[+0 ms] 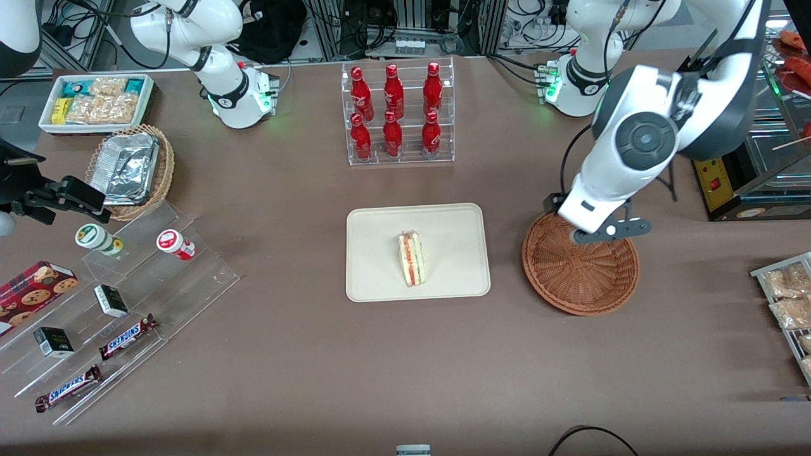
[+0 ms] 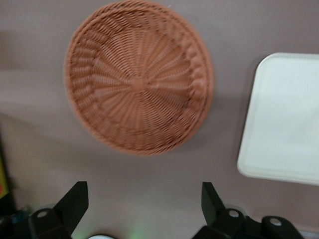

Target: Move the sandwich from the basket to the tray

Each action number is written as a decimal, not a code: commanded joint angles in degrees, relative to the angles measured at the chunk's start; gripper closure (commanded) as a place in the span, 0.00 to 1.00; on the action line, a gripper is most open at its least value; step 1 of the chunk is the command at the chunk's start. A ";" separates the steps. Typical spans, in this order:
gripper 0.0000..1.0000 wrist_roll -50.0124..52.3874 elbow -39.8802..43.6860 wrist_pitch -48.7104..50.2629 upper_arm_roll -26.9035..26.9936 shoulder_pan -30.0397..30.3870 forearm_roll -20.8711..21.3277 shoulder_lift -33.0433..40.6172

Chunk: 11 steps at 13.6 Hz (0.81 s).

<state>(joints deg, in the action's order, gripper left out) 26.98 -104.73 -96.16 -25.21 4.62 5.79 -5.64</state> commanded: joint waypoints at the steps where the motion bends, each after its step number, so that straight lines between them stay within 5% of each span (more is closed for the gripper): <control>1: 0.00 -8.40 -1.62 5.26 4.01 -0.40 -3.15 5.02; 11: 0.00 -23.55 8.05 16.27 20.89 -3.74 -3.33 8.54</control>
<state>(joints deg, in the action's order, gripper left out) 4.46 -98.78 -81.35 -6.40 2.07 3.25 2.24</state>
